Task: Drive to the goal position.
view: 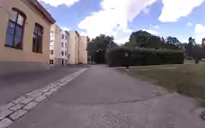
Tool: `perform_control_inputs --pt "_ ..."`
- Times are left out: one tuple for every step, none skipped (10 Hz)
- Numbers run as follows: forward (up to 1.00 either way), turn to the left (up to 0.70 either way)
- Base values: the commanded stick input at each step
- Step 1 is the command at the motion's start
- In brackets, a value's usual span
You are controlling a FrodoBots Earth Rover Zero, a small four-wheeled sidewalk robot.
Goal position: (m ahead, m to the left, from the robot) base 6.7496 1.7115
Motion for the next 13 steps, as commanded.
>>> perform_control_inputs --pt "0.85 -0.3" --pt "0.85 -0.04" --pt "0.85 0.01" --pt "0.85 0.01" --pt "0.85 0.01" --pt "0.85 0.01" --pt "0.85 0.01" --pt "0.85 0.01" --pt "0.85 0.01" --pt "0.85 0.01" --pt "0.85 0.01" --pt "0.85 0.01" --pt "0.85 0.01"
